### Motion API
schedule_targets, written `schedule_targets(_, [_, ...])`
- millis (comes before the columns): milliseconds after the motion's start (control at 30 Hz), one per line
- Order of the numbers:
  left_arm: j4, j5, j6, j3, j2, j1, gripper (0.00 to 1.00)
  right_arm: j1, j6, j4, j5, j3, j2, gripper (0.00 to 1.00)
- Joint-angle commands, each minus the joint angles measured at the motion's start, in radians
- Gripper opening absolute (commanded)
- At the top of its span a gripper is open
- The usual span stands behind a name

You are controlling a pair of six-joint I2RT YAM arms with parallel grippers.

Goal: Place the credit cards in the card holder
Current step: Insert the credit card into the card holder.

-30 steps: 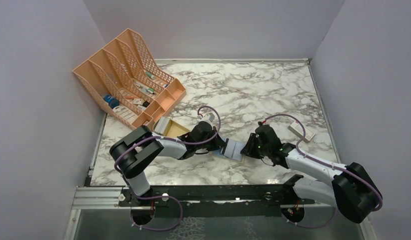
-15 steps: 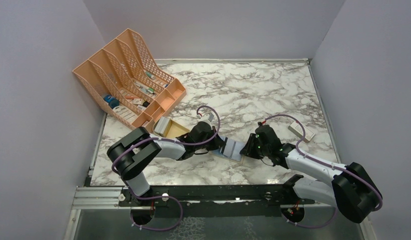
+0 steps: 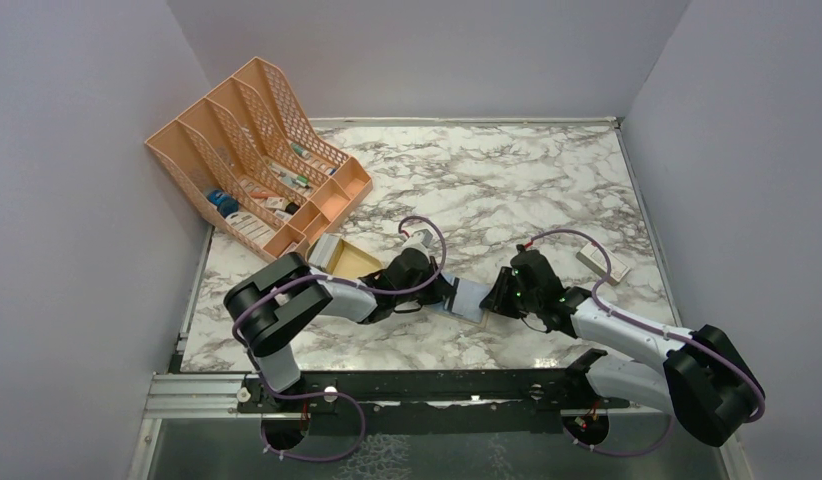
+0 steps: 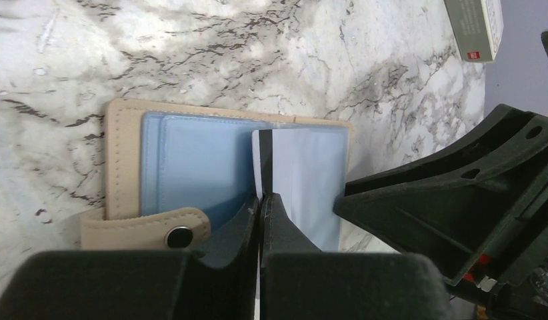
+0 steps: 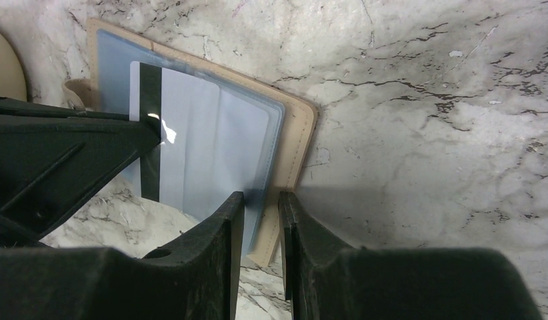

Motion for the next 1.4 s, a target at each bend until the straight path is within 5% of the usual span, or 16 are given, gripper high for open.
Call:
schedule_targets(0, [-0.075, 0.01, 0.014, 0.013, 0.042, -0.031, 0.07, 0.008, 0.029, 0.015, -0.063, -0.027, 0.008, 0.25])
schedule_targets(167, [-0.076, 0.008, 0.024, 0.014, 0.005, -0.032, 0.29, 0.008, 0.02, -0.02, -0.042, 0.001, -0.005, 0.25])
schedule_targets(367, [-0.076, 0.016, 0.022, 0.006, -0.039, -0.032, 0.39, 0.008, 0.009, -0.071, 0.013, 0.035, -0.045, 0.22])
schedule_targets(933, [-0.076, 0.055, 0.038, 0.079, 0.037, -0.088, 0.41, 0.008, -0.015, 0.047, -0.012, 0.028, 0.032, 0.11])
schedule_targets(1367, [-0.288, -0.113, 0.079, 0.108, -0.092, -0.089, 0.48, 0.008, -0.009, -0.133, 0.08, 0.077, -0.055, 0.14])
